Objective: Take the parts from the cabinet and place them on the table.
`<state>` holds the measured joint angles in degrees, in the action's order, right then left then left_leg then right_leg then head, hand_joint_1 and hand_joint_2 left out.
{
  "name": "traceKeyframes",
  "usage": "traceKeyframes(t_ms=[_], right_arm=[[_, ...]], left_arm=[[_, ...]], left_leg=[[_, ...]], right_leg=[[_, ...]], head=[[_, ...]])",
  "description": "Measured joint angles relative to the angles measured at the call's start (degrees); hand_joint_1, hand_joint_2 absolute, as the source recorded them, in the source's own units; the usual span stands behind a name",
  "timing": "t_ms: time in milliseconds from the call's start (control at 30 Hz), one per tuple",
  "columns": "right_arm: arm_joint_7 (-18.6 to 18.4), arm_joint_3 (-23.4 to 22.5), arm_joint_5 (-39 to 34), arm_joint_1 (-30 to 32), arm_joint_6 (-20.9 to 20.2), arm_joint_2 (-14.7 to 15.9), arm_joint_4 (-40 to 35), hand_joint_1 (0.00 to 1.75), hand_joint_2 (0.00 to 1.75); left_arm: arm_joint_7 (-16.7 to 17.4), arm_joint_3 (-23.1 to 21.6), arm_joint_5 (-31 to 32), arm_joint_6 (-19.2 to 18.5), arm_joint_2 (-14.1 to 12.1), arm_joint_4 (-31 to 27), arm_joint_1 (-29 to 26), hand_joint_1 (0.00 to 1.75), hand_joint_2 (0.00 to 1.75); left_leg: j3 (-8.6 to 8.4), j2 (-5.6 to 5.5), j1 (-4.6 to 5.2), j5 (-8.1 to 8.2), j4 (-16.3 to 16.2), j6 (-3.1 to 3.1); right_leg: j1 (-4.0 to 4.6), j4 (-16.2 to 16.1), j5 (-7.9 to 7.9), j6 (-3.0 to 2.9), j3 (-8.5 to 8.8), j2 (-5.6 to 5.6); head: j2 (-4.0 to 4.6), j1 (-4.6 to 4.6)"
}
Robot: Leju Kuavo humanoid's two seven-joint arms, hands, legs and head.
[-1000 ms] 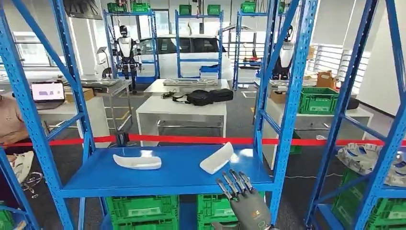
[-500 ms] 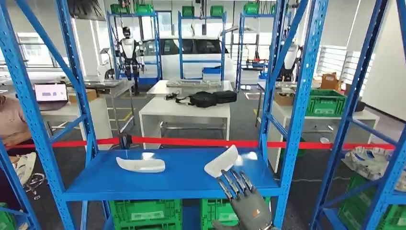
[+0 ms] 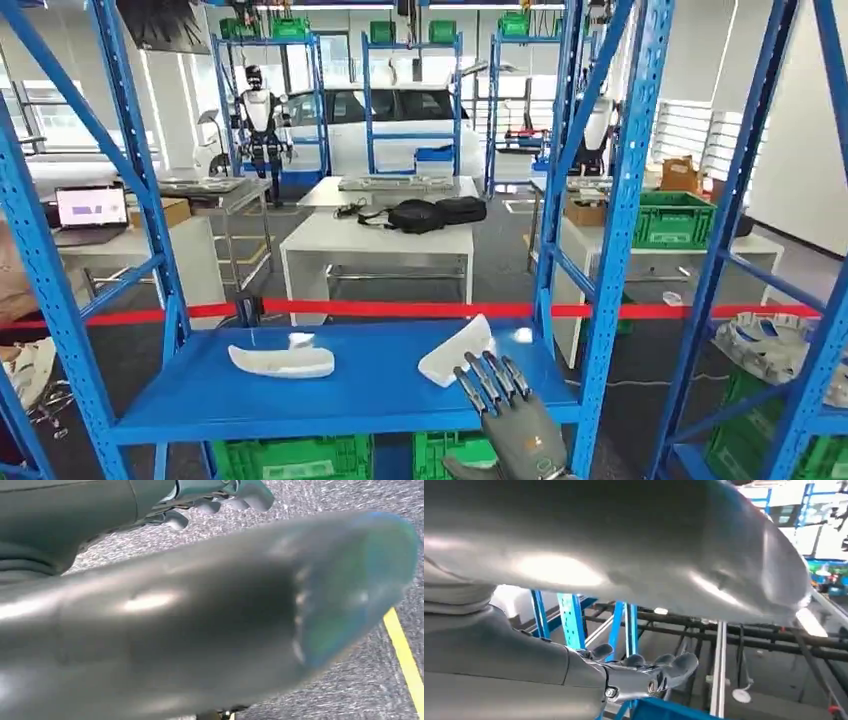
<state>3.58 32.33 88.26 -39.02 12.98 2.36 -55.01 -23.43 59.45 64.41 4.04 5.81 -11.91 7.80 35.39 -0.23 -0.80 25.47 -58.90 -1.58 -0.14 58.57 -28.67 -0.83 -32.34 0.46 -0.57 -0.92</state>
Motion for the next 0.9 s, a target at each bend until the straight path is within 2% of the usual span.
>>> traceKeyframes(t_ms=[33,67,100,133,167,233,267,300,333,400,433,467,500,567,600,633,667,700,733,767,800,833,900], right_arm=[[-0.7,0.0,0.2,0.0,0.0,0.0,0.0,0.0,0.0],[-1.9,-0.1,0.6,0.0,0.0,0.0,0.1,0.0,0.0],[-2.6,-0.3,0.6,0.0,0.0,0.0,0.2,0.0,0.0],[-3.2,-0.5,0.8,-0.1,0.0,0.1,0.2,0.0,0.0],[-4.0,-0.9,1.1,-0.2,0.0,0.1,0.3,0.0,0.0],[-6.0,-1.5,1.5,0.2,0.0,0.1,0.7,0.0,0.0],[-7.5,-1.8,1.6,0.5,0.0,0.3,0.9,0.0,0.0],[-9.3,-2.1,1.6,0.7,-0.1,0.4,1.0,0.0,0.0],[-11.3,-2.4,1.6,0.8,-0.1,0.5,1.1,0.0,0.0],[-13.2,-3.3,1.6,0.7,-0.1,0.7,1.1,0.0,0.0],[-13.4,-3.6,1.6,0.7,-0.1,0.8,1.1,0.0,0.0],[-14.0,-3.8,1.6,0.6,-0.2,0.9,1.1,0.0,0.0],[-14.7,-4.0,1.6,0.8,-0.4,0.9,1.1,0.0,0.0],[-16.6,-4.7,1.6,1.0,-0.8,1.2,1.1,0.0,0.0],[-17.3,-4.9,1.6,1.1,-0.8,1.3,1.0,0.0,0.0],[-18.2,-5.2,1.6,1.2,-0.8,1.4,1.0,0.0,0.0],[-18.9,-5.4,1.6,1.2,-0.7,1.5,1.0,0.0,0.0],[-19.3,-5.6,1.6,1.5,-0.8,1.5,1.0,0.0,0.0],[-19.5,-5.8,1.6,1.9,-0.9,1.5,1.0,0.0,0.0],[-19.7,-5.8,1.6,2.3,-1.1,1.5,1.0,0.0,0.0],[-19.9,-5.8,1.6,2.6,-1.2,1.5,1.0,0.0,0.0],[-20.0,-5.8,1.6,2.9,-1.2,1.5,1.0,0.0,0.0],[-20.1,-5.9,1.6,2.9,-1.2,1.6,1.0,0.0,0.0]], left_arm=[[0.0,0.0,-0.2,0.0,0.0,0.0,-0.1,0.0,0.0],[0.0,0.0,-0.3,0.0,0.0,0.0,-0.1,0.0,0.0],[0.0,0.0,-0.4,0.0,0.1,0.0,-0.2,0.0,0.0],[-0.1,0.0,-0.5,0.0,0.1,0.0,-0.2,0.0,0.0],[-0.1,0.0,-0.6,0.1,0.0,0.0,-0.2,0.0,0.0],[-0.1,0.0,-0.8,0.1,0.0,0.0,-0.2,0.0,0.0],[-0.1,0.0,-0.8,0.2,0.0,0.0,-0.3,0.0,0.0],[-0.2,0.0,-0.8,0.3,0.0,0.0,-0.4,0.0,0.0],[-0.2,0.0,-0.8,0.4,0.0,0.0,-0.6,0.0,0.0],[-0.2,0.0,-0.8,0.5,0.1,0.0,-0.8,0.0,0.0],[-0.2,0.0,-0.8,0.5,0.1,0.0,-0.8,0.0,0.0],[-0.2,0.0,-0.9,0.6,0.2,0.0,-0.7,0.0,0.0],[-0.2,0.0,-0.9,0.6,0.1,0.0,-0.7,0.0,0.0],[-0.2,0.0,-0.9,0.6,0.1,0.0,-0.8,0.0,0.0],[-0.2,0.0,-0.9,0.6,0.0,-0.1,-0.7,0.0,0.0],[-0.2,0.0,-0.9,0.6,0.2,0.0,-0.8,0.0,0.0],[-0.2,0.0,-0.9,0.7,0.2,0.0,-0.8,0.0,0.0],[-0.2,0.0,-1.0,0.8,0.2,0.0,-0.8,0.0,0.0],[-0.2,0.0,-1.2,0.8,0.1,0.0,-0.8,0.0,0.0],[-0.2,0.0,-1.2,0.9,0.1,0.0,-1.0,0.0,0.0],[-0.2,0.0,-1.4,0.9,0.1,0.0,-1.2,0.0,0.0],[-0.2,0.0,-1.5,0.9,0.1,0.0,-1.3,0.0,0.0],[-0.2,0.0,-1.5,1.0,0.1,0.0,-1.3,0.0,0.0]], left_leg=[[0.04,-0.01,0.12,0.14,-0.1,0.32],[-0.08,-0.06,0.18,0.23,0.0,0.91],[-0.43,-0.03,-0.14,0.18,0.3,1.43],[-0.62,-0.02,-0.14,0.3,0.4,1.69],[-0.78,0.02,-0.14,0.5,0.4,2.03],[-0.98,0.06,-0.05,0.84,0.3,2.46],[-1.13,0.01,-0.01,1.05,0.3,2.46],[-1.3,-0.05,0.01,1.24,0.2,2.46],[-1.65,-0.11,0.05,1.54,0.1,2.39],[-2.58,-0.19,0.11,2.22,0.1,2.06],[-2.82,-0.17,0.08,2.5,0.1,1.8],[-2.8,-0.18,0.42,2.69,0.0,1.42],[-2.86,-0.16,0.32,2.71,0.3,1.15],[-3.22,-0.06,0.24,2.73,0.8,0.57],[-3.57,-0.03,0.62,3.03,0.8,0.11],[-3.23,-0.05,0.41,3.58,-0.1,-0.07],[-1.74,-0.02,0.36,5.22,-3.2,-0.18],[0.36,0.0,0.25,6.96,-7.3,-0.37],[3.18,-0.01,0.22,8.85,-12.3,-0.56],[5.5,-0.01,0.23,9.8,-16.1,-0.72],[6.79,-0.01,0.22,9.25,-17.4,-0.75],[6.45,-0.01,0.21,7.28,-15.8,-0.73],[2.66,0.0,0.22,1.11,-6.5,-0.48]], right_leg=[[0.03,-0.2,0.01,0.24,0.08,0.0],[-0.1,-0.3,-0.21,0.69,0.29,-0.01],[-0.22,0.1,-0.66,1.11,0.09,-0.09],[-0.21,1.7,-1.39,1.29,-0.56,-0.16],[-0.24,5.7,-3.14,1.49,-2.63,-0.21],[-0.33,15.4,-6.56,1.69,-8.25,-0.21],[-0.31,18.2,-6.73,1.62,-10.29,-0.21],[-0.31,18.3,-5.86,1.52,-10.9,-0.21],[-0.3,15.5,-3.3,1.29,-10.19,-0.21],[-0.08,4.9,3.09,0.49,-5.84,-0.22],[0.18,1.1,3.94,-0.04,-4.39,-0.25],[0.47,0.3,3.25,-0.05,-3.56,-0.28],[0.49,0.4,3.21,-0.06,-3.63,-0.21],[0.65,0.3,3.0,-0.45,-3.65,-0.06],[0.05,-0.3,3.12,-0.66,-3.11,-0.07],[-0.16,-0.7,3.11,-0.97,-2.5,-0.07],[-0.28,-0.7,2.91,-1.43,-2.2,-0.18],[-0.26,-0.7,2.76,-1.61,-2.03,-0.19],[-0.2,-0.7,2.56,-1.74,-1.93,-0.19],[-0.18,-0.7,2.41,-1.76,-1.84,-0.17],[-0.17,-0.7,2.22,-1.73,-1.68,-0.09],[-0.17,-0.7,2.01,-1.66,-1.37,0.01],[-0.18,-0.5,1.35,-1.34,-0.55,0.07]], head=[[0.02,0.0],[0.02,0.0],[0.0,-0.02],[0.02,-0.09],[0.02,-0.11],[0.02,-0.13],[0.02,-0.2],[0.02,-0.2],[0.02,-0.26],[0.02,-0.35],[0.02,-0.35],[0.02,-0.31],[0.02,-0.3],[0.02,-0.26],[-0.02,-0.24],[0.02,-0.22],[0.02,-0.06],[0.02,0.0],[0.02,0.0],[0.02,0.02],[0.02,0.02],[0.02,0.04],[0.02,0.09]])
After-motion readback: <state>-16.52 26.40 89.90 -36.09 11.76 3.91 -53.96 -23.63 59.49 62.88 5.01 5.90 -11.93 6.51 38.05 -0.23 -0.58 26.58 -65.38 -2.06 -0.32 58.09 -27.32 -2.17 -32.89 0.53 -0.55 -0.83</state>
